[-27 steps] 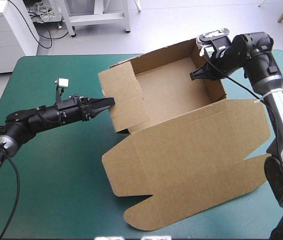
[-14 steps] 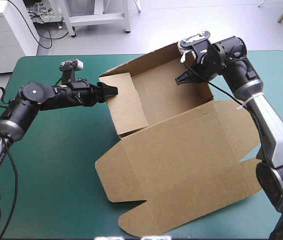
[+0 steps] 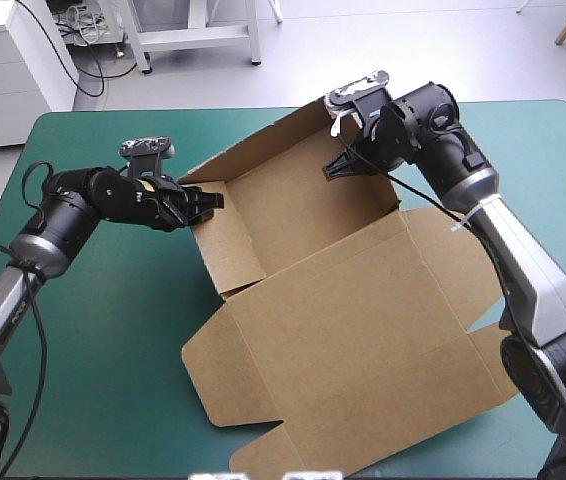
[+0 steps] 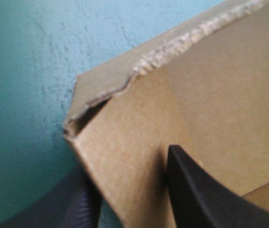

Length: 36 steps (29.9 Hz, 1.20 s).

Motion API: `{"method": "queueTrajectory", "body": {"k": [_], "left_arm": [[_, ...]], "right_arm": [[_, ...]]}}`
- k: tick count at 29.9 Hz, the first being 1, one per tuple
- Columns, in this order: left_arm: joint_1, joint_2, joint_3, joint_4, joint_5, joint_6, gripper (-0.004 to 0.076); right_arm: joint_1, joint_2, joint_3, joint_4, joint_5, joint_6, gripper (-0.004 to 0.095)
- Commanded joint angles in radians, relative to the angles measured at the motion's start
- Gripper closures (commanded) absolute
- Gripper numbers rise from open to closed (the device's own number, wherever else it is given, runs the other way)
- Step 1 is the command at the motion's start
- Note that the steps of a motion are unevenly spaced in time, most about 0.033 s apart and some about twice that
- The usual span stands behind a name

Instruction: Fold the box

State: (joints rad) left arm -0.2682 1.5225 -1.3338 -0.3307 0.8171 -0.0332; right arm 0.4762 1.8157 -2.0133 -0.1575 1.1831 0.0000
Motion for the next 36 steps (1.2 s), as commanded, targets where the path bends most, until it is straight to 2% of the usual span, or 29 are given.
{"method": "queueTrajectory", "body": {"k": [1, 3, 9, 14, 19, 26, 36], "left_arm": [[-0.024, -0.008, -0.035, -0.024, -0.036, -0.028, 0.0615], [-0.024, 0.003, -0.049, -0.022, -0.035, -0.021, 0.0734], [-0.024, 0.036, -0.130, 0.013, -0.033, -0.026, 0.0731], [-0.024, 0.077, -0.220, 0.055, -0.028, -0.037, 0.0731], [-0.024, 0.170, -0.335, 0.124, 0.082, -0.038, 0.0731], [-0.024, 0.330, -0.480, 0.157, 0.209, -0.038, 0.0731], [-0.024, 0.486, -0.509, 0.155, 0.232, -0.038, 0.0731]], "right_arm": [[0.030, -0.054, -0.032, 0.112, -0.089, 0.044, 0.0928], [0.030, -0.052, -0.032, 0.112, -0.084, 0.050, 0.0929], [0.023, -0.024, -0.032, 0.053, -0.013, 0.062, 0.0929], [-0.028, 0.011, -0.032, 0.098, -0.013, 0.063, 0.0929], [-0.093, 0.055, -0.032, 0.183, -0.013, 0.046, 0.0929], [-0.119, 0.132, -0.032, 0.183, -0.013, 0.015, 0.0930], [-0.153, 0.277, -0.032, 0.173, -0.013, -0.046, 0.0930]]}}
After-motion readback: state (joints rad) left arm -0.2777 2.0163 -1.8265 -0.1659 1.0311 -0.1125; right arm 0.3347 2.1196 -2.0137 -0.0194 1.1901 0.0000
